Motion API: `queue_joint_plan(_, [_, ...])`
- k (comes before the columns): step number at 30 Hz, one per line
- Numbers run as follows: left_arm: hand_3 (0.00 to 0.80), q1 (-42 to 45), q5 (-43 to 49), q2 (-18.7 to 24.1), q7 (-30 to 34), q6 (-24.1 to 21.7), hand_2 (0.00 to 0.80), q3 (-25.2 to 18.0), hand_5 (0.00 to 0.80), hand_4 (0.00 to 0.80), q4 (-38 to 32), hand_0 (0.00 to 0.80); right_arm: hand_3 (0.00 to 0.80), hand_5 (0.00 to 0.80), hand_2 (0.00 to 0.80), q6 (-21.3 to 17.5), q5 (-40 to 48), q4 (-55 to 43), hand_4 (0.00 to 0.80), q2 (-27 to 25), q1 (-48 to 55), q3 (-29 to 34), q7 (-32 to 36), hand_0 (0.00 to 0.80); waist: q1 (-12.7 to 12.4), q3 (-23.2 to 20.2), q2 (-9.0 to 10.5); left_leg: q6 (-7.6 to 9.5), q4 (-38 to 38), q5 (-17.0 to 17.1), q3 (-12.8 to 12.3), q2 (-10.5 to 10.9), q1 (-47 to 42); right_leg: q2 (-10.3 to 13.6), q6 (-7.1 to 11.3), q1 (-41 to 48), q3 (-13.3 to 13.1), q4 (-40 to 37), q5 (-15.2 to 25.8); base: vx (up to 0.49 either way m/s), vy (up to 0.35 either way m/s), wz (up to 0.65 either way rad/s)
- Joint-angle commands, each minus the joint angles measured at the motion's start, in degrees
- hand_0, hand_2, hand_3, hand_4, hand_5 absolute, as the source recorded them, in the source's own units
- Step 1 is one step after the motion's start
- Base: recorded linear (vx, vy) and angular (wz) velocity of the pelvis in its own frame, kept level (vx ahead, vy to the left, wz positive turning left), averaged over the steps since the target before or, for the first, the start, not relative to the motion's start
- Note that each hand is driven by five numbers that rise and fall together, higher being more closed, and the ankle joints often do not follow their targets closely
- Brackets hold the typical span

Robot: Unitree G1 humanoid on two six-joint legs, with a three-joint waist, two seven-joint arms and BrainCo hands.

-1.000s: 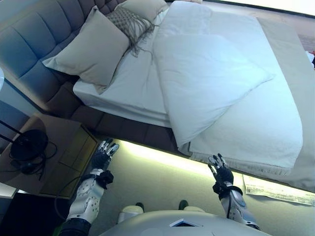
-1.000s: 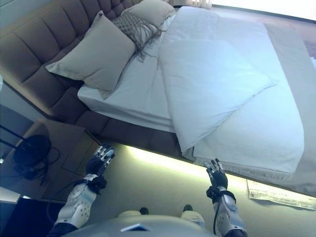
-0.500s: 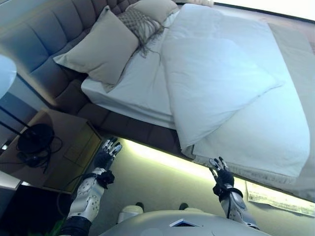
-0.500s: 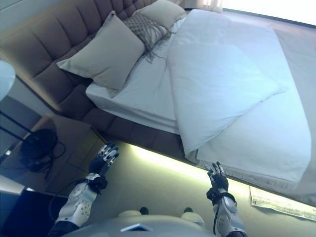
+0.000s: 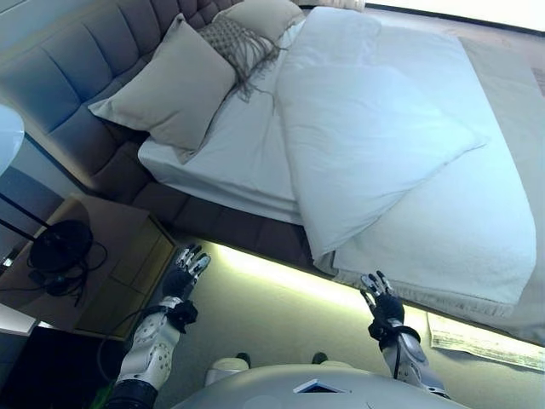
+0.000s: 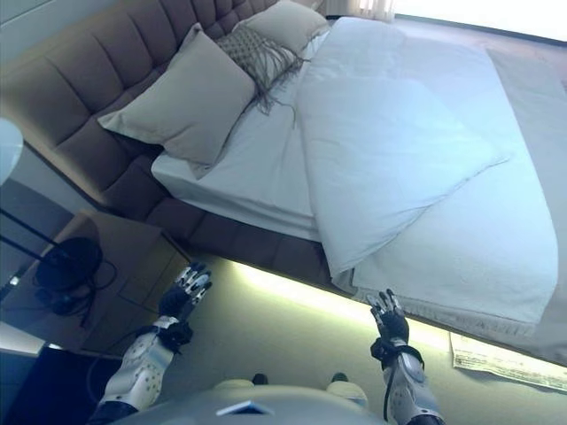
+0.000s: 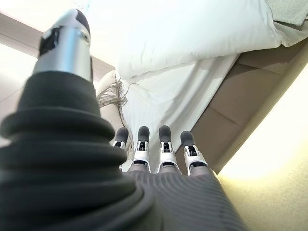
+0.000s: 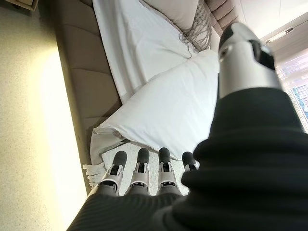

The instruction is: Make the bed neatly

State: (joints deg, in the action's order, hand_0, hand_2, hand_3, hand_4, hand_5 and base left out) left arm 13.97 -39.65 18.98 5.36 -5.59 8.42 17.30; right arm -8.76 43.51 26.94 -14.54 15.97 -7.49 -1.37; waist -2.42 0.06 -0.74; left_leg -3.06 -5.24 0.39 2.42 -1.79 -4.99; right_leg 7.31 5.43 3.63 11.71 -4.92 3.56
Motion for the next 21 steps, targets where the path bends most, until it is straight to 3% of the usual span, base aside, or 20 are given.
queue_joint_plan(1, [0.000,-3.5,-1.3,1.2,-0.1,-2.7,0.000,0.0,0.000,0.000,-1.5,0.000,0.000,0.000,0.000,-2.0,0.4,-4.7,0.000,-1.2,-2.1,-0.4,0.1,0.000,-0.3,1.0,0.87,2.65,0.2,2.3,-5.4,0.7,2.4,1.2,2.06,-1.0,-0.5,1.5,1.6,0.057,0.028,0.00])
queue_joint_plan(8, [0.000,-2.5,-1.1,1.2,-1.2,-1.2,0.000,-0.4,0.000,0.000,-1.7,0.000,0.000,0.000,0.000,-0.6,-0.3,-5.9,0.000,-1.0,-1.6,0.1,0.7,0.000,0.1,0.9,1.02,3.27,0.4,1.6,-6.4,1.1,1.6,2.2,2.56,-1.0,-1.7,2.5,1.3,0.046,0.049,-0.02])
queue_joint_plan(14, [0.000,-3.4,-0.4,1.7,-0.4,-0.2,0.000,-0.4,0.000,0.000,-0.8,0.000,0.000,0.000,0.000,-1.8,0.8,-5.9,0.000,-0.6,-2.0,0.2,-0.4,0.000,0.0,2.2,1.42,5.21,5.7,-0.5,-5.7,3.0,3.1,4.9,3.09,-3.1,-3.5,8.9,1.6,0.011,0.071,0.02])
queue_joint_plan(18, [0.000,-5.6,1.5,2.0,0.8,0.7,0.000,0.3,0.000,0.000,0.7,0.000,0.000,0.000,0.000,-4.1,1.8,-6.0,0.000,0.6,-3.7,-0.5,-2.9,0.000,-0.6,4.0,0.54,7.99,9.4,-1.8,-3.7,5.4,4.8,8.0,1.84,-6.5,-4.7,21.2,3.7,0.024,0.120,0.08])
queue_joint_plan(21, [0.000,-6.3,2.8,2.4,1.3,1.6,0.000,0.5,0.000,0.000,1.0,0.000,0.000,0.000,0.000,-4.5,2.0,-6.6,0.000,1.4,-2.9,-0.5,-3.2,0.000,-0.3,4.5,-1.45,9.33,9.5,-1.7,-3.4,6.4,4.5,9.6,1.09,-12.0,-5.0,34.9,6.5,0.079,0.242,0.14])
